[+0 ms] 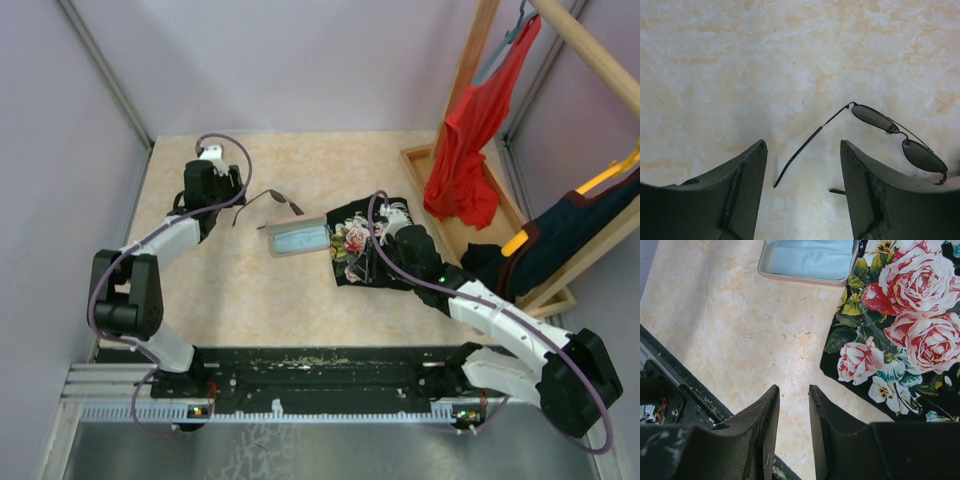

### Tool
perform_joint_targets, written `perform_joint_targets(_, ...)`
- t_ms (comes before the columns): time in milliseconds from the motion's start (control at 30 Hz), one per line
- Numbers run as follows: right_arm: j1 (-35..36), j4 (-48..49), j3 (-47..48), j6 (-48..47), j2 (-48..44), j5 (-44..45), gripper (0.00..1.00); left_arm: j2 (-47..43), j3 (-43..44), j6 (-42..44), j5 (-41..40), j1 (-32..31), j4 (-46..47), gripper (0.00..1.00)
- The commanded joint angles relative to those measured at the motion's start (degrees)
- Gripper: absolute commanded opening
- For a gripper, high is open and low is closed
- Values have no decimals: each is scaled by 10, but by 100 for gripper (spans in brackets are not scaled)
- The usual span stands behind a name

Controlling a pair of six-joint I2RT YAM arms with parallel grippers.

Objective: Organize the sunglasses
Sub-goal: Fold the sunglasses at the center of the board.

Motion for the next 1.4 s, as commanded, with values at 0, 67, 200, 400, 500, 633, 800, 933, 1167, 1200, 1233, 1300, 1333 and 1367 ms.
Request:
perform_joint_targets(0, 4, 9, -1, -4, -13, -1, 31, 36, 7, 32, 73, 10, 57, 67)
perform_joint_targets(67, 3, 13, -2, -2, -8, -6, 32, 55, 5, 37, 78, 12, 65, 67)
perform_joint_targets(200, 4, 19, -2, -2, 2, -12, 32, 85, 3, 41, 97, 22, 89, 67)
perform_joint_targets(400, 4, 25, -5, -1, 12, -14, 32, 133, 31, 49, 119, 32, 89, 66)
perform_joint_targets(500, 3, 27, -4, -1, 14, -13, 32, 150, 45, 53, 132, 35, 83, 65)
perform_joint_targets(633, 4, 31, -1, -1, 23, -17, 32, 169, 57, 59, 151, 36, 79, 63)
perform_joint_targets(800, 3, 36, 0, 0, 31, -22, 32, 185, 79, 64, 157, 35, 49, 54)
perform_joint_targets(933, 3, 36, 2, 0, 32, -24, 32, 192, 93, 66, 173, 36, 26, 48)
perform_joint_targets(1167, 3, 29, 5, -1, 27, -26, 32, 201, 106, 69, 182, 36, -13, 52)
perform_joint_targets(1200, 3, 27, 6, -1, 27, -26, 32, 204, 110, 69, 179, 36, -21, 50)
perform_joint_targets(1233, 4, 27, 6, -1, 26, -26, 32, 208, 115, 69, 177, 36, -31, 49)
perform_joint_targets(1300, 4, 27, 7, -1, 25, -27, 32, 218, 130, 69, 178, 36, -53, 46)
perform_joint_targets(1333, 4, 27, 7, -1, 24, -27, 32, 223, 138, 69, 178, 36, -61, 44)
perform_joint_targets(1367, 3, 27, 8, -1, 24, -27, 32, 225, 141, 68, 179, 36, -66, 40)
